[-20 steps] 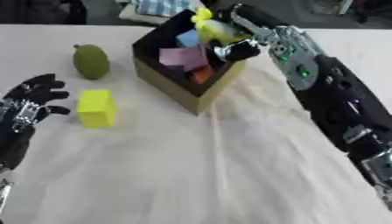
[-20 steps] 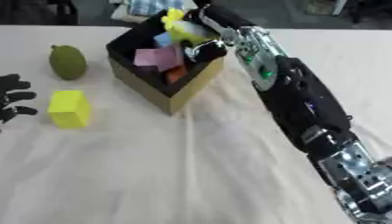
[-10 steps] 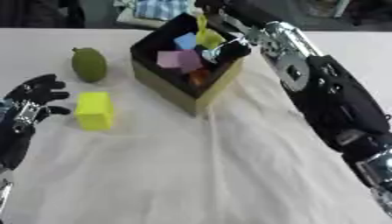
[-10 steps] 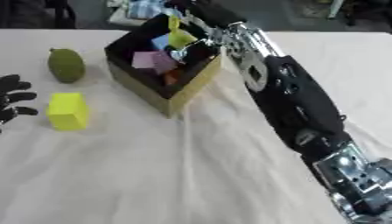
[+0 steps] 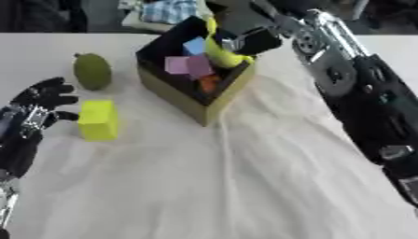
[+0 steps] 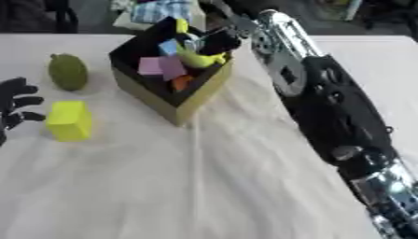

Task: Pick up objects on the table and place them in the box.

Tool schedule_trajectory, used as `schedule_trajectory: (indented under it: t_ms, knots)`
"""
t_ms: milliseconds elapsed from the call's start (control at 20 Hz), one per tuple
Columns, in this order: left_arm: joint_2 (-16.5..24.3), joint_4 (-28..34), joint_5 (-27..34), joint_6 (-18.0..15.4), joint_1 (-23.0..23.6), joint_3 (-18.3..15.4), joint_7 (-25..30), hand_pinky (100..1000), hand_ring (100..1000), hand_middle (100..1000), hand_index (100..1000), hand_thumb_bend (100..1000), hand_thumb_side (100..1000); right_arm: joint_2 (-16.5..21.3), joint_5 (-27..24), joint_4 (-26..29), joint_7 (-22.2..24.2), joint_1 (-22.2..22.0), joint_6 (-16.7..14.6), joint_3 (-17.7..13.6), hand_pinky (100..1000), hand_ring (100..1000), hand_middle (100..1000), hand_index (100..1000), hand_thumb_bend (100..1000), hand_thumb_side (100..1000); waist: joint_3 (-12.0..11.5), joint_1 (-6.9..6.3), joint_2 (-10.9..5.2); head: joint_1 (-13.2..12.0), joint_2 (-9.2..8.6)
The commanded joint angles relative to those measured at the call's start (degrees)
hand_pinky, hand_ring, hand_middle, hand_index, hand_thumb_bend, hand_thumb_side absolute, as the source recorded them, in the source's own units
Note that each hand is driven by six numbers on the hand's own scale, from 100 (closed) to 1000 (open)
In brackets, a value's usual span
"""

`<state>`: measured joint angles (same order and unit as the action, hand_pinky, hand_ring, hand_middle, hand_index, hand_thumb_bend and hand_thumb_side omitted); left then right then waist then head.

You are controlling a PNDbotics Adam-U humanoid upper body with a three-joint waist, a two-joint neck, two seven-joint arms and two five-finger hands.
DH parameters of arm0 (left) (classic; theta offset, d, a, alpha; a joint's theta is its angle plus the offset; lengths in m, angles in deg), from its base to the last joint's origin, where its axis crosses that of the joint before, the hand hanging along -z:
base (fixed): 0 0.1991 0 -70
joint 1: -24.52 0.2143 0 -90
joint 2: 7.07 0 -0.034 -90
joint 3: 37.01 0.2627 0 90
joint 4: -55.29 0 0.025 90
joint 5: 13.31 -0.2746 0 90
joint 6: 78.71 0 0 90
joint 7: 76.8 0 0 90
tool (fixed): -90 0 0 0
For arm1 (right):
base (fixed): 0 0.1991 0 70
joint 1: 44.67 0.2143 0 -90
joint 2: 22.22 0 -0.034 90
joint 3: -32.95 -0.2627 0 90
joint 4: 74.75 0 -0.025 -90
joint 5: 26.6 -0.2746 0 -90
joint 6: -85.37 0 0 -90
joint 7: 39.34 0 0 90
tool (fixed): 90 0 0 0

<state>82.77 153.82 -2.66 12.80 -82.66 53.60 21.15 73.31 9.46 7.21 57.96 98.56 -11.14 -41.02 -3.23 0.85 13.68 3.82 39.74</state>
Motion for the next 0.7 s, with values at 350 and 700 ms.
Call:
schedule_trajectory:
  t_ms: [350,700]
  knots:
    - [9.0,0.5,-4.4,-1.2,-2.4,-2.2,-1.4,672,783,754,856,433,594,9.2,-14.5,17.9,-3.3,-11.2,4.5,-6.0,737,752,760,937,241,330,2.2,0.11,-2.12,-2.8,0.16]
    - [19.3,-0.8,-13.5,-2.9,-4.0,-1.3,3.9,709,793,763,859,397,474,9.9,-19.6,22.9,-6.9,-21.1,5.1,-11.0,725,736,741,932,213,321,3.4,-0.66,-2.23,-4.3,0.27]
